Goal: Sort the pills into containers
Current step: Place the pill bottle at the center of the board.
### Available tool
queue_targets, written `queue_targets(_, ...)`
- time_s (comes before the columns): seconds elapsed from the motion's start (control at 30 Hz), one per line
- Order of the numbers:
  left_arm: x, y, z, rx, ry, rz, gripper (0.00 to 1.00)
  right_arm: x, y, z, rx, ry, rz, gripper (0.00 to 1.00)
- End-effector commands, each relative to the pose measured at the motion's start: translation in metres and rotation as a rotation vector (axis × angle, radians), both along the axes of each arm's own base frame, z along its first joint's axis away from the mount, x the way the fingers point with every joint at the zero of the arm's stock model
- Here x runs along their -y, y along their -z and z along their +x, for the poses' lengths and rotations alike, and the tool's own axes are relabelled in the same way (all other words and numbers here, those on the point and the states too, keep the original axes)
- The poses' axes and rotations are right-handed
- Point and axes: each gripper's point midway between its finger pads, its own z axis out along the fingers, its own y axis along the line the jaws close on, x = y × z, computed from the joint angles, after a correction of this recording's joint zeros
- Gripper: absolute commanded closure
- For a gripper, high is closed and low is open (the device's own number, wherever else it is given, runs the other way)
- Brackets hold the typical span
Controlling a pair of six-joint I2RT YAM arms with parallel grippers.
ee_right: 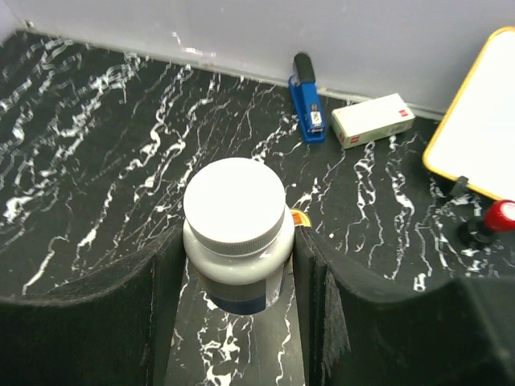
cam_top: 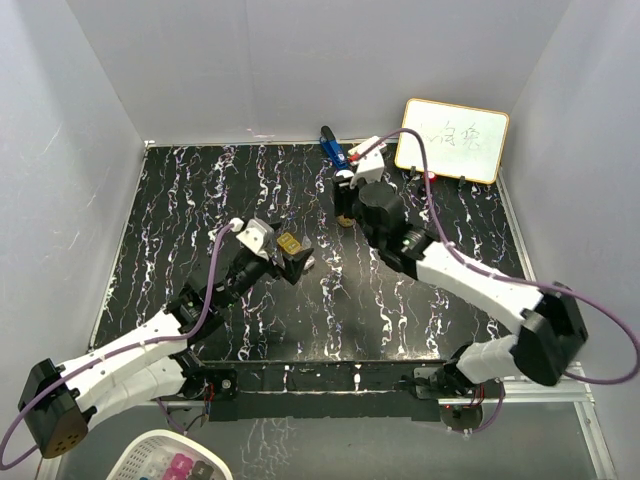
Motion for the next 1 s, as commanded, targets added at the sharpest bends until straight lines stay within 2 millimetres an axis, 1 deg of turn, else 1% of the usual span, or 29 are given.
queue_targets(0.0,-0.025,-0.005,0.008,0.010,-0.136,-0.068,0.01,-0.028,-0.021,0.036,0.075,-0.095,0.103,1.00)
queue_targets(0.1,-0.036,-0.007,0.007,0.033,-0.173,-0.110,0.01,-0.037,-0.008,0.058,0.087,-0.095,0.096,1.00)
queue_targets(0.2,-0.043,-0.005,0.007,0.039,-0.199,-0.123,0.01,-0.051,0.004,0.077,0.082,-0.123,0.079,1.00)
queue_targets(0.37,-0.045,-0.001,0.004,0.043,-0.198,-0.133,0.01,-0.072,0.021,0.097,0.091,-0.167,0.064,1.00)
queue_targets(0.4,-0.046,0.000,0.003,0.045,-0.198,-0.138,0.01,-0.076,0.031,0.103,0.084,-0.164,0.051,1.00)
queue_targets(0.47,-0.046,0.001,0.002,0.048,-0.196,-0.150,0.01,-0.080,0.042,0.112,0.087,-0.159,0.031,1.00)
queue_targets(0.67,-0.046,0.008,0.001,0.042,-0.191,-0.144,0.01,-0.089,0.074,0.129,0.116,-0.148,0.000,1.00)
queue_targets(0.77,-0.047,0.012,0.002,0.036,-0.196,-0.134,0.01,-0.092,0.097,0.138,0.114,-0.137,-0.014,1.00)
queue_targets(0.83,-0.048,0.013,0.002,0.033,-0.201,-0.127,0.01,-0.095,0.107,0.142,0.119,-0.133,-0.014,1.00)
queue_targets(0.97,-0.051,0.016,0.003,0.024,-0.216,-0.112,0.01,-0.101,0.116,0.151,0.130,-0.131,-0.013,1.00)
